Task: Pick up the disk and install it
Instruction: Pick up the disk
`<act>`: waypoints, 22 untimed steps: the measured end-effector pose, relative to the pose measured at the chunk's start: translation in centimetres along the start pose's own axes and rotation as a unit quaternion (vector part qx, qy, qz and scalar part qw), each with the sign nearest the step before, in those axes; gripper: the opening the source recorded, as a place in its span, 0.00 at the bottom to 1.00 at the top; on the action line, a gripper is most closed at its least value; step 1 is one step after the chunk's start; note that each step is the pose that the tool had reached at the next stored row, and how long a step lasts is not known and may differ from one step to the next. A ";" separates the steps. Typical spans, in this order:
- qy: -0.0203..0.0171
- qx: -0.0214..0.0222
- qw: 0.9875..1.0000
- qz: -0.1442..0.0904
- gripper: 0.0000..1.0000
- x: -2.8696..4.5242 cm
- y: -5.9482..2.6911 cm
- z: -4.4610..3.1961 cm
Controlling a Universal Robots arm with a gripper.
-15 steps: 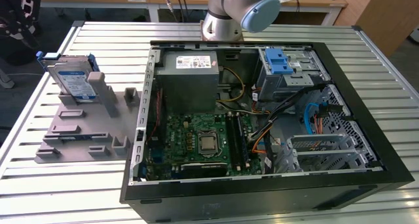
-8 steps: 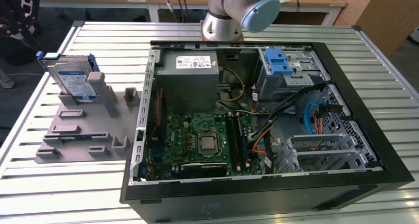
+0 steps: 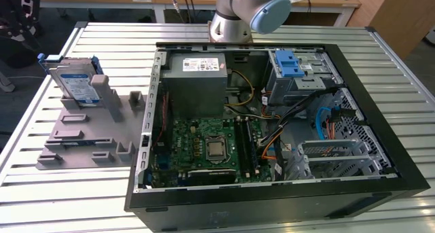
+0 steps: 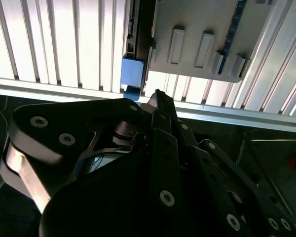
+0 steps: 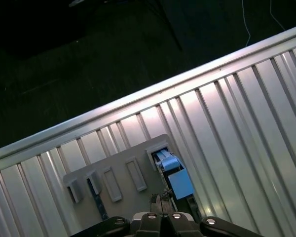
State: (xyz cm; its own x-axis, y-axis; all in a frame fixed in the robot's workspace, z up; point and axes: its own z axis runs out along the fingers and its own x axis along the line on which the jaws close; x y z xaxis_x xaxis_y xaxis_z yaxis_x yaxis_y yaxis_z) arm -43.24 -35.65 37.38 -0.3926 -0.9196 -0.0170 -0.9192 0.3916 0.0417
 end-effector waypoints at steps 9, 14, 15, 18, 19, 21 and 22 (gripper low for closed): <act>0.001 0.000 0.999 -0.033 0.11 0.00 0.00 0.01; 0.000 0.004 0.998 -0.056 0.11 -0.01 0.00 0.10; 0.000 0.006 0.998 -0.059 0.11 -0.04 0.02 0.13; -0.002 0.011 0.998 -0.068 0.11 -0.16 0.06 0.28; -0.002 0.012 0.997 -0.075 0.11 -0.17 0.05 0.33; -0.001 0.011 0.996 -0.090 0.11 -0.16 0.05 0.43; -0.001 0.011 0.995 -0.095 0.11 -0.18 0.06 0.48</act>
State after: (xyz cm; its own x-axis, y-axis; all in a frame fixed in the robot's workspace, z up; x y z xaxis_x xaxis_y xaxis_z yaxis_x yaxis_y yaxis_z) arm -43.24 -35.44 36.90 -0.2125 -0.9768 -0.0251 -0.9771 0.2121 0.0150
